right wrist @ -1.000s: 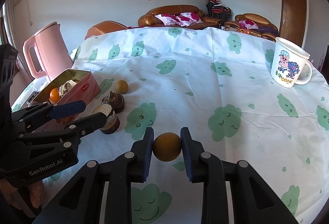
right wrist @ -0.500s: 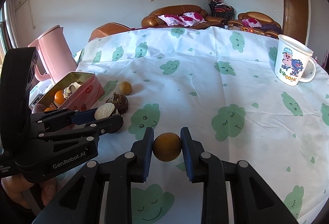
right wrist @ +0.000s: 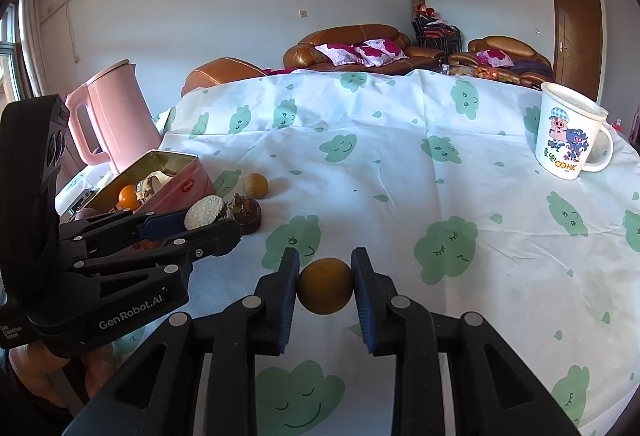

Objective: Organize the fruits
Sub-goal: 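Carry the cupcake over the tin with the left tool while the right tool holds the brown fruit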

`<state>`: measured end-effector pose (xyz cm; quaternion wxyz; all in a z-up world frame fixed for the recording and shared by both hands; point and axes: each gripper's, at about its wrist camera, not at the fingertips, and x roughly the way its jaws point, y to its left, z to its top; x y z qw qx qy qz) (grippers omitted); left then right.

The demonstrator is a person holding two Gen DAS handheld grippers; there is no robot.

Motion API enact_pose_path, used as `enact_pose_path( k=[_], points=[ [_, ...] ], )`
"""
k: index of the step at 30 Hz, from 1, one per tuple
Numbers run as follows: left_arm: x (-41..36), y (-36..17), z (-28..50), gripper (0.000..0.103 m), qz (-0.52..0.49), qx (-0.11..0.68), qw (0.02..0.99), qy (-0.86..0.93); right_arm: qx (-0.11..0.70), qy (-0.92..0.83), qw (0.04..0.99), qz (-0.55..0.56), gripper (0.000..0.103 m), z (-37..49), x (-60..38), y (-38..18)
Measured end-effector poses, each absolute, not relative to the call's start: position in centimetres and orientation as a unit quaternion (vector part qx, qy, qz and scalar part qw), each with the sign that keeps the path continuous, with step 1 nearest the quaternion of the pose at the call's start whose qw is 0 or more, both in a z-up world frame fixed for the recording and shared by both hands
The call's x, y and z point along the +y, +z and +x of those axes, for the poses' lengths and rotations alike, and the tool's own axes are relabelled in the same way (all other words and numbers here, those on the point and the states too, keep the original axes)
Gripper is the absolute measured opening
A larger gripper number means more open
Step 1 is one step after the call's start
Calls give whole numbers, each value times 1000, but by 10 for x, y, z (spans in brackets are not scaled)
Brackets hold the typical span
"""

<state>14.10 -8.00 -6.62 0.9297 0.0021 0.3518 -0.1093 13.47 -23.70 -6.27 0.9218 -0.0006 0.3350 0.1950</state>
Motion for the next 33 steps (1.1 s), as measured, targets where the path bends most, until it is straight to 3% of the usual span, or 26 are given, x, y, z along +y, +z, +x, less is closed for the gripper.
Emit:
enact_pose_path(
  k=[33],
  points=[
    [-81, -47, 113, 37, 24, 262, 961, -89, 252, 215, 943, -11, 29, 109, -238, -46]
  ],
)
